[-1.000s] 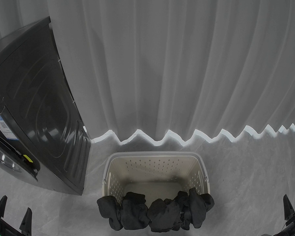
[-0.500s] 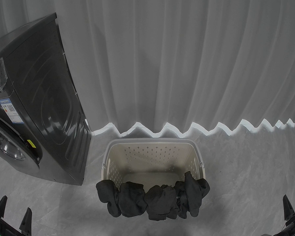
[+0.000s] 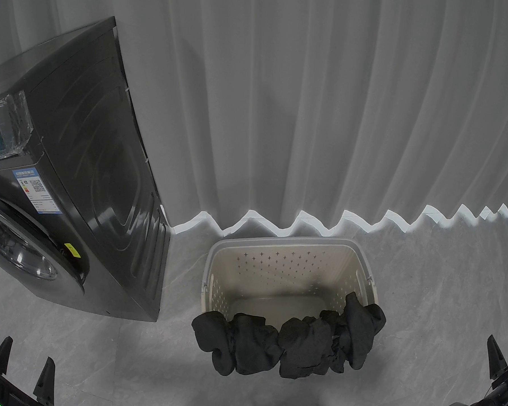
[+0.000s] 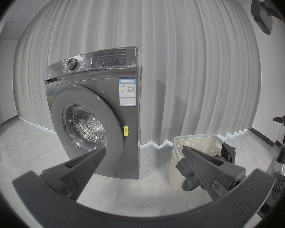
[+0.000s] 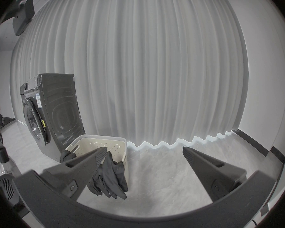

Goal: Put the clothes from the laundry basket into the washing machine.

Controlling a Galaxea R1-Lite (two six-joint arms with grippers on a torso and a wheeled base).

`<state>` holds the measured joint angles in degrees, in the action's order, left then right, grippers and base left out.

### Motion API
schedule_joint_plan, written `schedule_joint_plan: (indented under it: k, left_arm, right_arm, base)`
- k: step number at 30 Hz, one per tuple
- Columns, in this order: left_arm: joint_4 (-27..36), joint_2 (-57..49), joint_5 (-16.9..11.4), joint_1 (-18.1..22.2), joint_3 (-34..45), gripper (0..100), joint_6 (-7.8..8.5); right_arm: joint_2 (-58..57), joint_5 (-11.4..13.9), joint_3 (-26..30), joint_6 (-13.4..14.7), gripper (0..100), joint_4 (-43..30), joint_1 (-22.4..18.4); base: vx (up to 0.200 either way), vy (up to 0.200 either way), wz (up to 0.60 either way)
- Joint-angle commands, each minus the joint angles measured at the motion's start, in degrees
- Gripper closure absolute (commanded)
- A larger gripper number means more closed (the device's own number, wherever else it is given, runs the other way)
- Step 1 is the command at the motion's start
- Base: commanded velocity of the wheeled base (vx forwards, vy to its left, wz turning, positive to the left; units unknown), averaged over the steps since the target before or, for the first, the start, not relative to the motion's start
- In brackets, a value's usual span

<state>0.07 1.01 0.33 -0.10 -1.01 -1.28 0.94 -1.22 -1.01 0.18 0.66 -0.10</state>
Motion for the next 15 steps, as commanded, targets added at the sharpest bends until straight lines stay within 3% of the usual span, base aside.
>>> schedule_joint_plan:
  k: [1,15]
  left_arm:
    - [0.0,-1.0,0.1,0.0,0.9,0,-0.04]
    - [0.0,-1.0,0.0,0.0,0.9,0,-0.13]
  right_arm:
    - [-0.9,0.0,1.0,0.0,0,0.0,0.0]
    - [-0.9,0.0,1.0,0.0,0,0.0,0.0]
  base:
    - [0.000,0.200,0.00]
    - [0.000,0.200,0.00]
